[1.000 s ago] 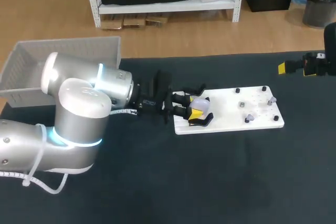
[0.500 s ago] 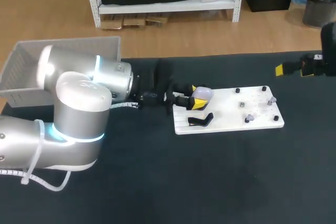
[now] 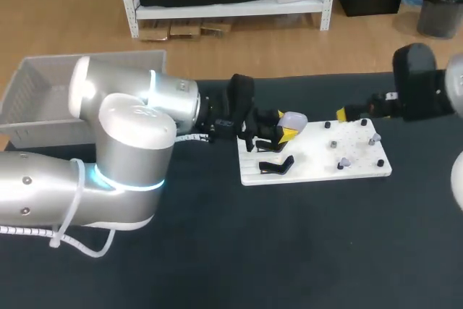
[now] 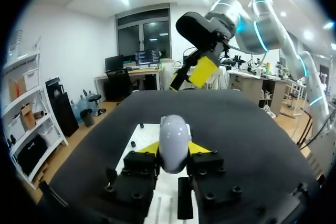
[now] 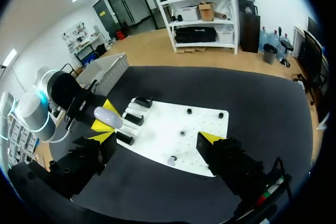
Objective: Pick up each earbud case from the left stands, insert the matching earbuds, close the lid, and place the case in the box.
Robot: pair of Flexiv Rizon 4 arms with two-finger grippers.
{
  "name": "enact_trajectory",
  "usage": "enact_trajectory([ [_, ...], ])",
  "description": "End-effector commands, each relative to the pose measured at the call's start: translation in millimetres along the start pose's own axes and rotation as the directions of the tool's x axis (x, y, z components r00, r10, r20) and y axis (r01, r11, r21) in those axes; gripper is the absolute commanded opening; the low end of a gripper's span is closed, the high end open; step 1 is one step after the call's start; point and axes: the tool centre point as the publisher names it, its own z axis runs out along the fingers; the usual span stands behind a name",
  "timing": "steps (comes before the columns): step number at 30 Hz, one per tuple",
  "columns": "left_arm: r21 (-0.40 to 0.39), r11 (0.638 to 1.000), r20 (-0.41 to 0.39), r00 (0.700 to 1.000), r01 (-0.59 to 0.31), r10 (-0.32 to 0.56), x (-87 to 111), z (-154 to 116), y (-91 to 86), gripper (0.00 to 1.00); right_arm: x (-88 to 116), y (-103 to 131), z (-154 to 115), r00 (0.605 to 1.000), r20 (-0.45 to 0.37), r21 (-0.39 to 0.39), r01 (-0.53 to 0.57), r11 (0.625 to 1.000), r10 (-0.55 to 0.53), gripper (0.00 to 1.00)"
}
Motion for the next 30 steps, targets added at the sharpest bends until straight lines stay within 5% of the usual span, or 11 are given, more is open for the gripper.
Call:
enact_trajectory([
  [1,0.001,1.0,0.001,1.0,0.0,0.0,0.5,1,0.7,0.0,8,19,3,1.0,-0.012,0.076,0.019,0.997,-0.018,1.0],
  [13,0.011,1.0,0.003,1.0,-0.027,0.027,-5.7,5,-4.1,0.0,16,46,21,0.997,-0.06,0.038,0.04,0.998,-0.038,1.0],
  [30,0.025,0.998,0.068,0.996,-0.056,0.054,-15.6,6,-14.9,0.0,12,45,27,0.997,-0.067,0.037,0.039,0.999,-0.037,1.0],
])
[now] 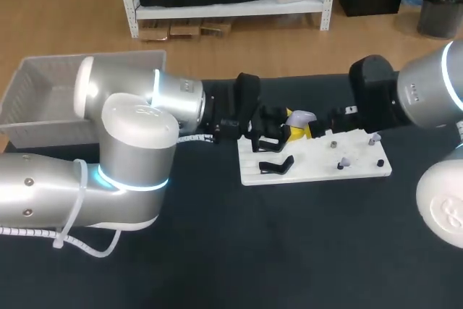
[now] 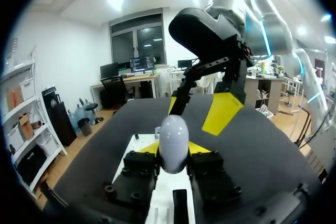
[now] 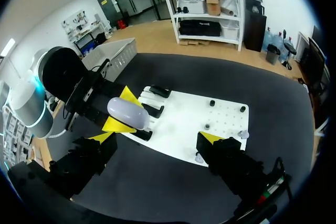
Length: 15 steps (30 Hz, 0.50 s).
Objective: Pick up each earbud case from the left stands, insert the matching earbuds, close the lid, and place the case in the box.
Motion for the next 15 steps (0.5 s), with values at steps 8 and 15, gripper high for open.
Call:
enact_trajectory([
  [8,0.004,1.0,0.038,0.999,-0.008,0.008,1.3,-3.1,-9.5,0.0,-3.8,-2.4,-3.5,1.0,0.01,0.019,0.0,1.0,0.0,1.0],
  [15,0.029,1.0,0.068,0.998,0.0,-0.002,3.7,-2.4,-13.9,0.0,-8.2,-4.9,-8.0,1.0,0.022,0.029,0.007,1.0,-0.007,1.0],
])
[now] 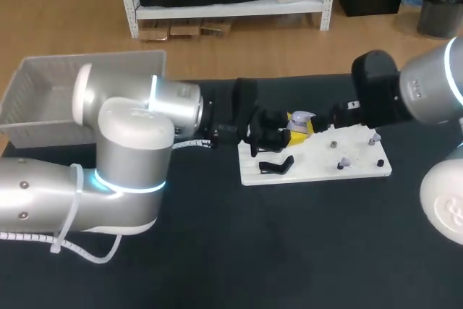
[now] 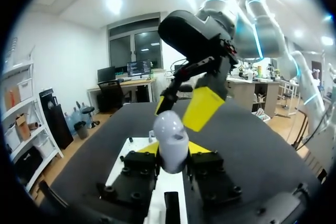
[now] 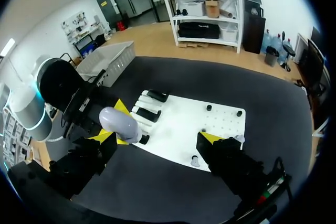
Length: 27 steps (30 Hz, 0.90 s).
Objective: Pick up each earbud case from the left stands, insert the matching earbuds, close the lid, and place the case in the box.
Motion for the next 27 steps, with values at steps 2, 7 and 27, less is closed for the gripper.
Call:
enact_trajectory([
  [2,0.0,1.0,0.033,0.999,0.001,-0.001,4.5,-2,-3.6,0.0,-2,1,-6,1.0,0.012,0.024,0.004,1.0,-0.004,1.0],
  [7,-0.007,0.999,0.116,0.993,0.032,-0.031,1.1,-6,-2.6,0.0,-5,-8,-22,0.998,0.028,0.115,0.047,0.992,-0.051,1.0],
  [27,-0.016,0.996,0.268,0.96,0.083,-0.076,-33.8,-18,2.1,0.0,23,-82,-38,0.984,-0.13,0.368,0.164,0.915,-0.124,1.0],
])
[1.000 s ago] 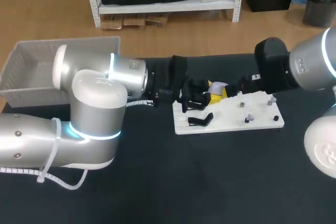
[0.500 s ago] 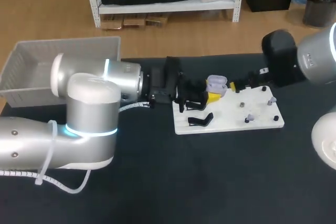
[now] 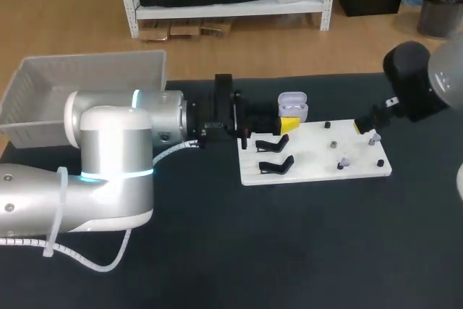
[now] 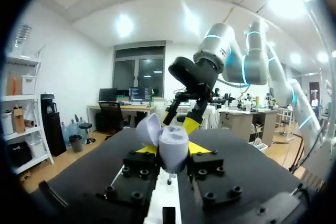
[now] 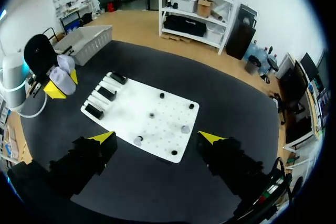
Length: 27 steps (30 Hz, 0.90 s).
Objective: Pick up each earbud case from the left stands, insert the matching earbuds, close the lid, and place the case in the box.
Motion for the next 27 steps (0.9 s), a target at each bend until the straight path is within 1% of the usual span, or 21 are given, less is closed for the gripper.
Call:
enact_trajectory([
  [1,-0.026,1.0,0.007,1.0,-0.007,0.007,-0.2,3,-4.2,0.0,11,-4,7,1.0,-0.008,0.18,0.012,0.984,-0.011,1.0],
  [3,-0.02,1.0,-0.001,1.0,-0.022,0.022,1.0,5,-3.8,0.0,17,-7,13,0.999,-0.026,0.196,0.027,0.98,-0.023,1.0],
  [4,-0.026,0.999,-0.017,1.0,-0.024,0.024,1.8,6,-3.7,0.0,21,-9,16,0.999,-0.031,0.203,0.028,0.979,-0.022,1.0],
  [7,-0.026,0.999,-0.017,0.999,-0.029,0.028,2.5,7,-3.8,0.0,30,-16,23,0.998,-0.058,0.217,0.035,0.976,-0.023,1.0],
  [8,-0.027,0.999,-0.016,0.999,-0.029,0.029,2.5,7,-3.8,0.0,32,-17,24,0.998,-0.062,0.207,0.029,0.978,-0.016,1.0],
  [10,-0.033,0.999,-0.015,1.0,-0.028,0.027,2.6,7,-3.9,0.0,36,-20,27,0.996,-0.086,0.214,0.046,0.976,-0.028,1.0],
  [11,-0.036,0.999,-0.02,1.0,-0.024,0.024,2.5,7,-3.8,0.0,36,-21,28,0.996,-0.079,0.226,0.056,0.973,-0.039,1.0],
  [12,-0.036,0.999,-0.02,1.0,-0.024,0.024,2.5,7,-3.8,0.0,36,-23,28,0.996,-0.083,0.269,0.057,0.961,-0.036,1.0],
  [27,-0.036,0.999,-0.02,1.0,-0.024,0.024,2.5,7,-3.8,0.0,36,-23,28,0.996,-0.083,0.269,0.057,0.961,-0.036,1.0],
])
